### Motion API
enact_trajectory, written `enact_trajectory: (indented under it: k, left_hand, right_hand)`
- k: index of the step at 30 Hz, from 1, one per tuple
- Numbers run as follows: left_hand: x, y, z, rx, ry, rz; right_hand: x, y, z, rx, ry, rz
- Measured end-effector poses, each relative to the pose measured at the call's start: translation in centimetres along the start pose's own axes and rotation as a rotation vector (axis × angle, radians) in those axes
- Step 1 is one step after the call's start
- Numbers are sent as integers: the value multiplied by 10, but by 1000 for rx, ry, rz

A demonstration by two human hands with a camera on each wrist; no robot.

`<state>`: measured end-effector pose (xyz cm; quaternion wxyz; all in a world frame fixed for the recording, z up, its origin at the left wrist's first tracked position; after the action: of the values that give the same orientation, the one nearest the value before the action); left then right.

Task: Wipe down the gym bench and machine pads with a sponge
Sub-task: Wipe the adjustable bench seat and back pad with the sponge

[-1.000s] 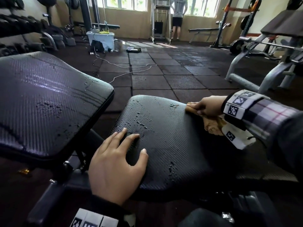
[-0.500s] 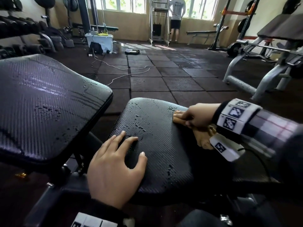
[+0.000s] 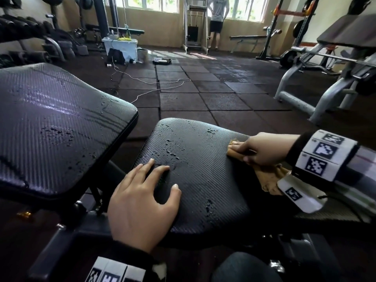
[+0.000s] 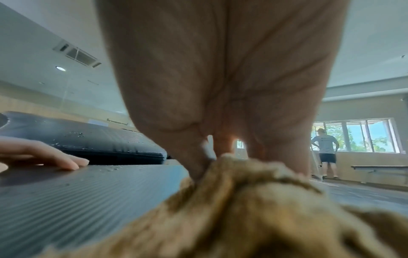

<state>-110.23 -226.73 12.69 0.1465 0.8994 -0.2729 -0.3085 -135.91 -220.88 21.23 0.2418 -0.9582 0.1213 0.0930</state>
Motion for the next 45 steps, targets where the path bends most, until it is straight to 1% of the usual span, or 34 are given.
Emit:
enact_trajectory:
  k: [2,4,6,8,10,12,17,20,25,29,32,35,38,41,42,43,45]
  left_hand:
    - [0,0,0,1,-4,3]
    - [0,1,0,1,-5,8]
    - [0,1,0,2,-8,4]
    - [0,0,0,3,-3,5]
    - [0,0,-1,-4,-2,5]
    - [0,0,-1,-10,-3,9]
    - [0,0,0,-8,-8,-1]
    - [-1,0,1,2,0,-18]
    - [-2,-1,1,10,13,-37]
    - [-1,-1,1,3,-7,-35]
    - [-1,0,1,9,-18,-38]
    - [0,0,1,-1,-25,-41]
    - [0,-1,1,-3,-27,-47]
    - [-1,-1,1,-1,-23,-48]
    - [-1,-1,1,0,-22,-47]
    - [0,0,1,-1,-21,-45]
    - [0,0,1,0,-21,-41]
  right_hand:
    - [12,13,-8,-47,-9,-32]
    - [13,33,-16,-72,6,-25]
    - [1,51,-21,-63,82,3]
    - [-19,59,-21,-59,149,74]
    - [-38,57,-15,-69,181,152]
    - [-48,48,-5,-54,170,182]
    - [-37,15,13,11,65,175]
    - [-31,11,11,34,62,190]
    - [-22,43,-11,-4,83,235]
    - [-12,87,-32,-125,70,242]
    - [-2,109,-43,-176,46,216]
    - [9,114,-48,-194,20,131]
    - [11,105,-42,-146,35,-40]
    - [3,83,-27,-81,182,-286]
    - [-3,76,-21,-57,223,-340]
    - [-10,71,-15,-39,245,-365]
    - [-24,66,-11,-23,257,-318]
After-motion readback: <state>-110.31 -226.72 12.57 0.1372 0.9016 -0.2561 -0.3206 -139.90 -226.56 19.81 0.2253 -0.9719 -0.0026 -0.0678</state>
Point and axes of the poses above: each hand's wrist, its own y-axis towards the middle knuckle, its own z-axis out of the palm, x = y × z, the point moved 3 cm from there along y, towards the middle knuckle, and after that the axes turned 4 degrees about x, right-handed, at the moved point
